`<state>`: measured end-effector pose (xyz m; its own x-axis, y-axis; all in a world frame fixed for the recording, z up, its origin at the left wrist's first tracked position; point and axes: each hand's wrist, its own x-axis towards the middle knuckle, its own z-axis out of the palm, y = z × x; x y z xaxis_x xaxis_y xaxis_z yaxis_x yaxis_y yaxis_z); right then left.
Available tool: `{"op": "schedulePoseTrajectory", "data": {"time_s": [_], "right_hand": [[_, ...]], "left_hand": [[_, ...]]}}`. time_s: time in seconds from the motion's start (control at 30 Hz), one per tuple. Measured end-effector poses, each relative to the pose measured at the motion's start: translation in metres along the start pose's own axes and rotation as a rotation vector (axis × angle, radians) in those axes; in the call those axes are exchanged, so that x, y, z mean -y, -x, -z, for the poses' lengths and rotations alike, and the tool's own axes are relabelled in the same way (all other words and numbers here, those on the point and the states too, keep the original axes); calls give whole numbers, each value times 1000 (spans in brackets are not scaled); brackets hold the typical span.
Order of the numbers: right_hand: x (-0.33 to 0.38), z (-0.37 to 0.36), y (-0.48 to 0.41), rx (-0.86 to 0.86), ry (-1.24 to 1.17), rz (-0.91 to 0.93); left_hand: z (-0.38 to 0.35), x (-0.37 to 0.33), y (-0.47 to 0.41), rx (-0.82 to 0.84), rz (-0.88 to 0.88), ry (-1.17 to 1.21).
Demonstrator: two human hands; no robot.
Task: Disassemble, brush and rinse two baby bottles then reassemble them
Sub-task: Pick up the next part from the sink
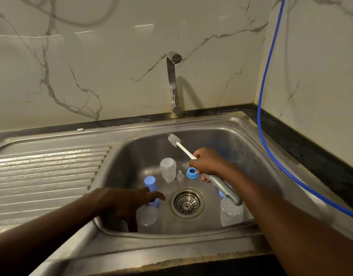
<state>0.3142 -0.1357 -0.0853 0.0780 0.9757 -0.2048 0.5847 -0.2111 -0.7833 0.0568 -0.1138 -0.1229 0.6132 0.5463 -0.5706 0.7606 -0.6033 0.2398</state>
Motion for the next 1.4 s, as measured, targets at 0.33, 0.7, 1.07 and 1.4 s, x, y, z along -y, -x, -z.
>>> {"op": "schedulePoseTrajectory", "data": {"time_s": [0.33,0.7,1.07,1.4], "right_hand": [[1,1,2,7,11,-4],[0,-1,0,14,-2,-12],[2,0,3,16,11,4],[0,1,3,-7,32,53]], "left_hand": [[20,22,-20,37,71,-50],[-8,36,-51,-20,-38,-47],[-8,42,-61,-64,-103,-168],[0,20,-49,-221,-21,-144]]}}
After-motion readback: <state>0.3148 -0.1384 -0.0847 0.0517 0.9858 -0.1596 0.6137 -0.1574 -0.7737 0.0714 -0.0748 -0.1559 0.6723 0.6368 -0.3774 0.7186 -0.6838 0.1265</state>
